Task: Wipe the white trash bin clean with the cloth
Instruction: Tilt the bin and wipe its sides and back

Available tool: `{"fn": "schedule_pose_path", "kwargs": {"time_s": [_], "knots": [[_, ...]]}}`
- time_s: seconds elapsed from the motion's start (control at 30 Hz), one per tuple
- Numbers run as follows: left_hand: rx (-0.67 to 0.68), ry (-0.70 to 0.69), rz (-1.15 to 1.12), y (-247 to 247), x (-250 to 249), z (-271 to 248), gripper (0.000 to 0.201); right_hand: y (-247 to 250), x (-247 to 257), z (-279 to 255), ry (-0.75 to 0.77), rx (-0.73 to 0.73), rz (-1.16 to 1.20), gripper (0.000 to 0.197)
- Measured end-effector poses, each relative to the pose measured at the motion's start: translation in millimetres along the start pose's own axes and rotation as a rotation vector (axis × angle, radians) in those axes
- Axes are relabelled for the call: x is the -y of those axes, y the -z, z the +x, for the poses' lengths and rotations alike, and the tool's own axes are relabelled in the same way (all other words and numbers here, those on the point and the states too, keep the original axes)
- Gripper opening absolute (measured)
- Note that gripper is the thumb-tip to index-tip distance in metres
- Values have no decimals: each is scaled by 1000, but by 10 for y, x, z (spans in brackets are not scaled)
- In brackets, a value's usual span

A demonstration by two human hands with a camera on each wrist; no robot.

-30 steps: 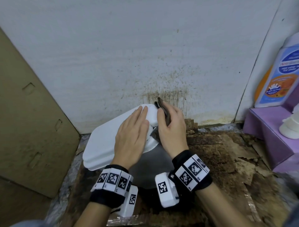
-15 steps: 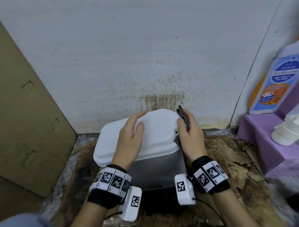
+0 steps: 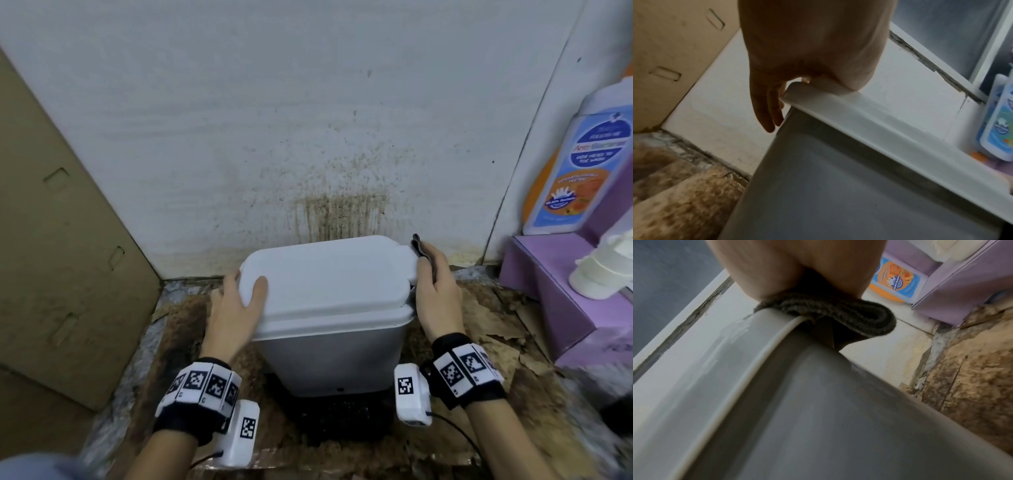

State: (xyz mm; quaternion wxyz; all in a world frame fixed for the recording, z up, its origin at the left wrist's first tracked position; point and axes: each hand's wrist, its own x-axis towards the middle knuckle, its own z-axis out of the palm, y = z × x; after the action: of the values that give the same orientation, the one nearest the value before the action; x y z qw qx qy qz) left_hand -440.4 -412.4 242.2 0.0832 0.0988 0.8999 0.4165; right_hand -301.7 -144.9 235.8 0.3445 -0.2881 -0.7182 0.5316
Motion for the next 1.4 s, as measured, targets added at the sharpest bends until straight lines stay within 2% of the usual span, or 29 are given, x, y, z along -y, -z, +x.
{"fn": "schedule_pose_path", "kwargs": {"time_s": [0.23,0.43,0.53,0.73,0.8,0.9,0.97,1.1,1.2,1.3,1.4], "knots": [[55,-1,1,-30,-25,-2,75,143,-74,46,-14,61,-87,44],[44,10,-43,-68,-53,-14,77,184,-125,51,-13,71,-102,46],[42,-17,-45,-35,-30,20,79,143,-141,-25,-41,15,-46,43],[69,-64,-14,218,-93,222,79,-91,30,-454,-106,-266,125,38],[107,-85,45,299,-83,280,78,-194,45,-595,-124,-283,137,39],[125,-119,50,336,-25,279,91,-263,6,-710,-135,-275,124,41],[103,-137,35,312,15,264,91,-241,-15,-697,-125,-268,111,41],[54,-132,-29,253,43,208,70,-124,-31,-613,-140,-258,84,36],[-11,-76,-51,201,70,159,60,-5,-84,-492,-212,-271,130,33],[-75,-6,-42,143,94,96,69,102,-191,-345,-264,-237,111,33],[-139,63,-49,73,120,16,86,198,-228,-248,-232,-228,55,32]]}}
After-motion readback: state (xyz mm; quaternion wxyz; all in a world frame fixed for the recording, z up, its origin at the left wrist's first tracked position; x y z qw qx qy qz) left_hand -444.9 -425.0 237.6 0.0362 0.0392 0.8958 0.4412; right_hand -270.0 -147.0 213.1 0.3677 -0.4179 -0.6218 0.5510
